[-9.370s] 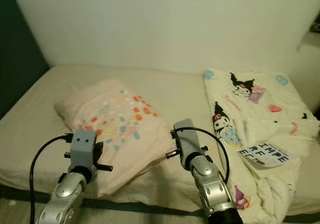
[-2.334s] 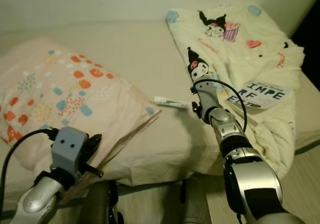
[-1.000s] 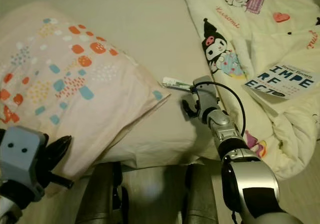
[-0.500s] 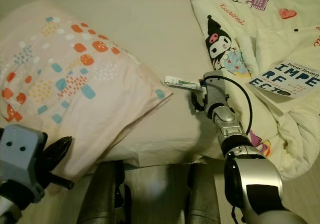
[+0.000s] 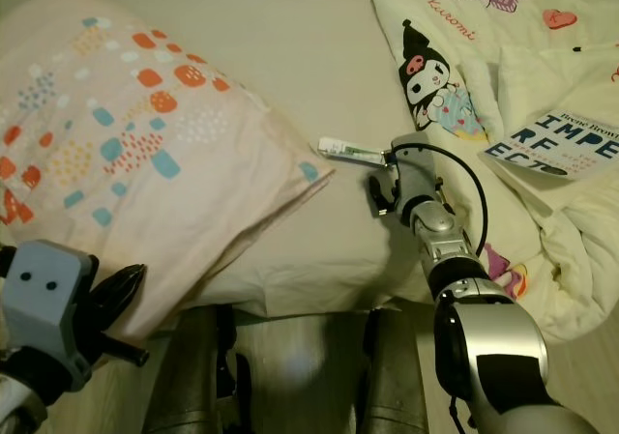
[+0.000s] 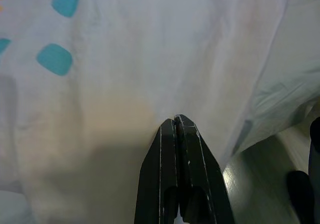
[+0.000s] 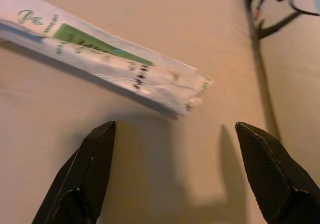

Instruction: Clean up the room

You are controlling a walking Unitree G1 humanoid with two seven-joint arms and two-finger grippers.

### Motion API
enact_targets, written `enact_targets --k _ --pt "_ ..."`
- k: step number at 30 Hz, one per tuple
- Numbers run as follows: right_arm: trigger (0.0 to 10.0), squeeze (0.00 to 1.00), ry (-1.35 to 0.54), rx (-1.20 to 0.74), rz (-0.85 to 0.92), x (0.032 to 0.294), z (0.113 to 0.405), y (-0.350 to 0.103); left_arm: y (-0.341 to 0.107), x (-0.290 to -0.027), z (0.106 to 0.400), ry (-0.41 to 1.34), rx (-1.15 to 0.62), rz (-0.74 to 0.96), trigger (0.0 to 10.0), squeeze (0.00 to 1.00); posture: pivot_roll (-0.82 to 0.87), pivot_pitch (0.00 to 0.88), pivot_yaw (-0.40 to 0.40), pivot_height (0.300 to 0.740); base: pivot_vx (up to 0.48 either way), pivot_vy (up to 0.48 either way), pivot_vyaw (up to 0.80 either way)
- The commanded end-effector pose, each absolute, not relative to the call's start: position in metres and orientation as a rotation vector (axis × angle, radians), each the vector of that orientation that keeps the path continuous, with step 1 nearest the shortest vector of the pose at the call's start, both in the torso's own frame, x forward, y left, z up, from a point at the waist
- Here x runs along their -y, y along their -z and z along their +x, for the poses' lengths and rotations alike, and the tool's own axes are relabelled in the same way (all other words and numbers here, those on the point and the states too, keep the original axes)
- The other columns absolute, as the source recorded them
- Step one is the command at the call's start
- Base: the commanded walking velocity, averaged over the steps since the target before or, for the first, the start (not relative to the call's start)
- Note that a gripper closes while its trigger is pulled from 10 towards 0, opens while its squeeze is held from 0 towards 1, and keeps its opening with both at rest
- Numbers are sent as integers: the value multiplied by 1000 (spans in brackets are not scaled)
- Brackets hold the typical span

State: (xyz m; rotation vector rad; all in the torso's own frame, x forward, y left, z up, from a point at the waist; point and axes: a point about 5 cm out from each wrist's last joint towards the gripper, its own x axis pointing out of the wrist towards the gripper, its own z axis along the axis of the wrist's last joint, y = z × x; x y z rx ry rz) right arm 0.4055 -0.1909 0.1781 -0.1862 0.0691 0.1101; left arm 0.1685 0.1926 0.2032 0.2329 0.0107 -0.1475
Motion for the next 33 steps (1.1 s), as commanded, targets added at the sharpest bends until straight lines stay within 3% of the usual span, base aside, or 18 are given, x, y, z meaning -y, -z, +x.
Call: enact_targets --k 1,20,33 --pt "10000 0 -111 -81 -172 195 403 -173 -201 -193 165 150 -39 230 10000 0 305 444 -7 563 0 0 0" --pt "10000 0 -89 14 -94 197 408 -195 -201 -197 164 127 -53 234 10000 0 325 452 4 563 0 0 0" --pt "10000 0 -188 -25 -131 180 409 -189 -201 -200 162 110 -66 241 10000 0 333 456 6 563 0 0 0"
